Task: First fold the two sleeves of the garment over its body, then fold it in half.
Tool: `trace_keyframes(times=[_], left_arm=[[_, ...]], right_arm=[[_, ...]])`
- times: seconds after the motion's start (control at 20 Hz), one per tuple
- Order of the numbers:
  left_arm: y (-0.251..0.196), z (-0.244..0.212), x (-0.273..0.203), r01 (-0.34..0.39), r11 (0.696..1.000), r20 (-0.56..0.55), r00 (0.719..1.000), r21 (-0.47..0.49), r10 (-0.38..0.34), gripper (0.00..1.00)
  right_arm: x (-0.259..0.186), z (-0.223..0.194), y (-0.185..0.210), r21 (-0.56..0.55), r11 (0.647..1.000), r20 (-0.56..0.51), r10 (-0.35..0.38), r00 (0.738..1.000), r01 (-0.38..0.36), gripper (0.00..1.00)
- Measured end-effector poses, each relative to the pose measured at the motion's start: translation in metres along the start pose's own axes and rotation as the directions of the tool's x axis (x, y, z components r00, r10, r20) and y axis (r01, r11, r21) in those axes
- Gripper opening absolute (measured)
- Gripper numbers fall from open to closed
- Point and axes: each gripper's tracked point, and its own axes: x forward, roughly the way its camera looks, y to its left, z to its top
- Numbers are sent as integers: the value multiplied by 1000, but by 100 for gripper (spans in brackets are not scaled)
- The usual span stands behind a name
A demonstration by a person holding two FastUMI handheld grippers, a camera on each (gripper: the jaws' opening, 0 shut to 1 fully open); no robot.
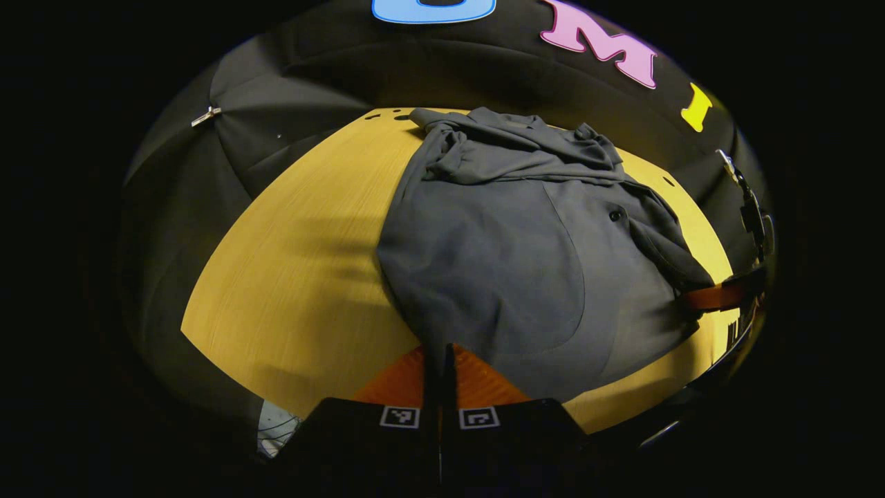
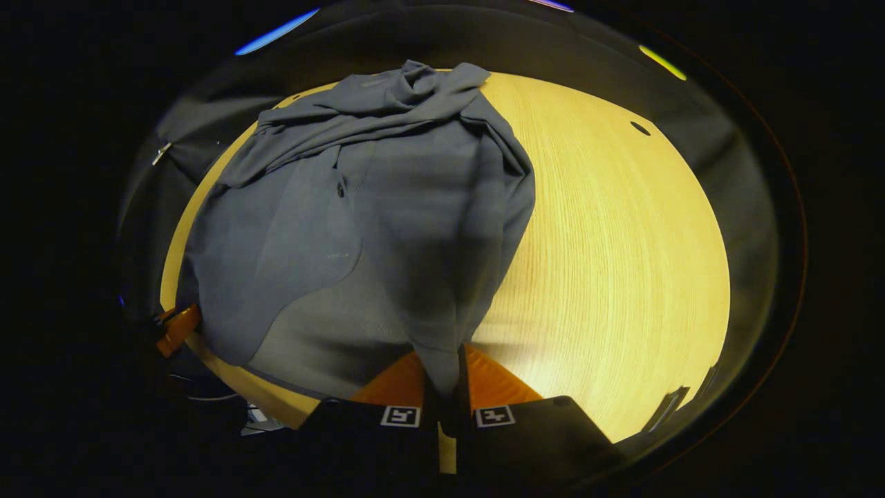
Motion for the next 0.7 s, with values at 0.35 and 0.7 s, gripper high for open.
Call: trace_keyframes(times=[0.35, 0.7], left_arm=[[-3, 11, -11, 5, 999, -4, 1000, -54, -6, 6], [-13, 60, -35, 53, 988, 83, 996, -146, -41, 6]], right_arm=[[-7, 7, 3, 20, 997, 18, 81, 997, -81, 7], [-35, 53, 14, 20, 987, 126, 157, 979, -161, 7]])
